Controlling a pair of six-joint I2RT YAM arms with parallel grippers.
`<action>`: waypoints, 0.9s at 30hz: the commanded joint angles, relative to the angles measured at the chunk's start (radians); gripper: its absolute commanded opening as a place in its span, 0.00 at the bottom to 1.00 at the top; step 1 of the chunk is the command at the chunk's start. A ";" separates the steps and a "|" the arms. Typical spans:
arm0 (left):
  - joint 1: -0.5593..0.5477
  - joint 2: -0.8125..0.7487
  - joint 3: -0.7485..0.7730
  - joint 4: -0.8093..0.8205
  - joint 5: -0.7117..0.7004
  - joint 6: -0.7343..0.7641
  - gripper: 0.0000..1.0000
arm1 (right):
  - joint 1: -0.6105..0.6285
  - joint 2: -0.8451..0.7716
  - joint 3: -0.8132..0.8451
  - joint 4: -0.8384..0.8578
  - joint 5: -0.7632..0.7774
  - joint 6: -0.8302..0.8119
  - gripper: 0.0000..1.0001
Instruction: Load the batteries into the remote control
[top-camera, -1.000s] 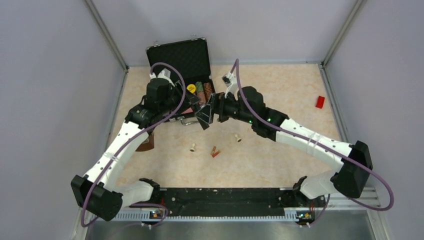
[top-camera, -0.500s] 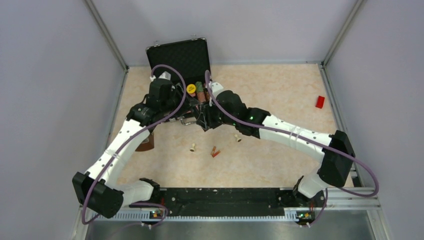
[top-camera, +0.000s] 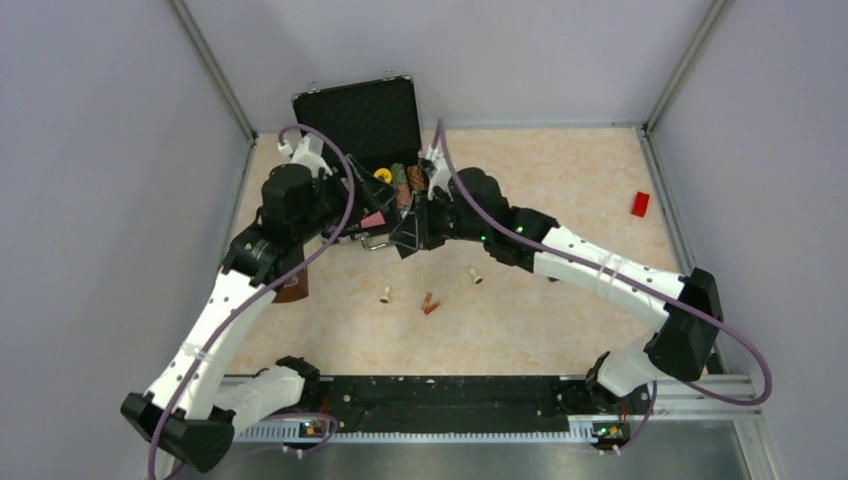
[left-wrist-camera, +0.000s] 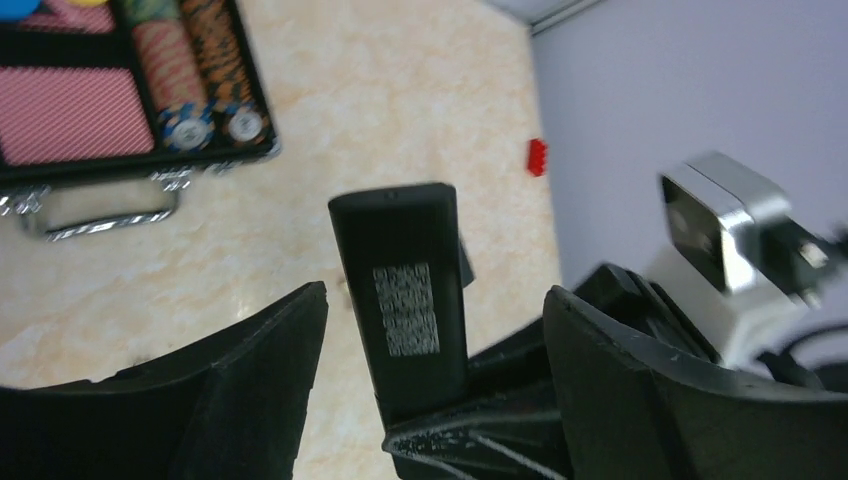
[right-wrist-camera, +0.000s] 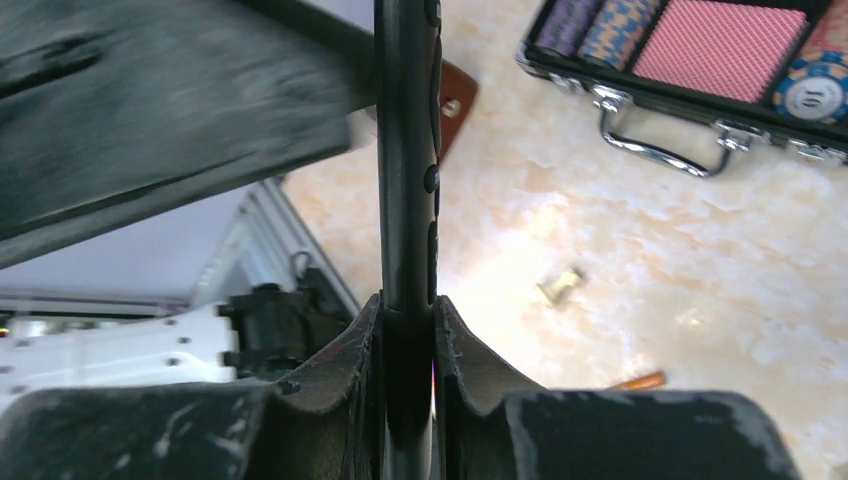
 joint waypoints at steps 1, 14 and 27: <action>0.001 -0.127 -0.041 0.223 0.108 0.029 0.84 | -0.052 -0.101 0.049 0.175 -0.169 0.157 0.09; 0.002 -0.163 -0.138 0.629 0.388 -0.227 0.78 | -0.096 -0.142 -0.046 0.522 -0.446 0.494 0.10; 0.066 -0.164 -0.124 0.643 0.569 -0.220 0.45 | -0.136 -0.147 -0.045 0.449 -0.590 0.492 0.14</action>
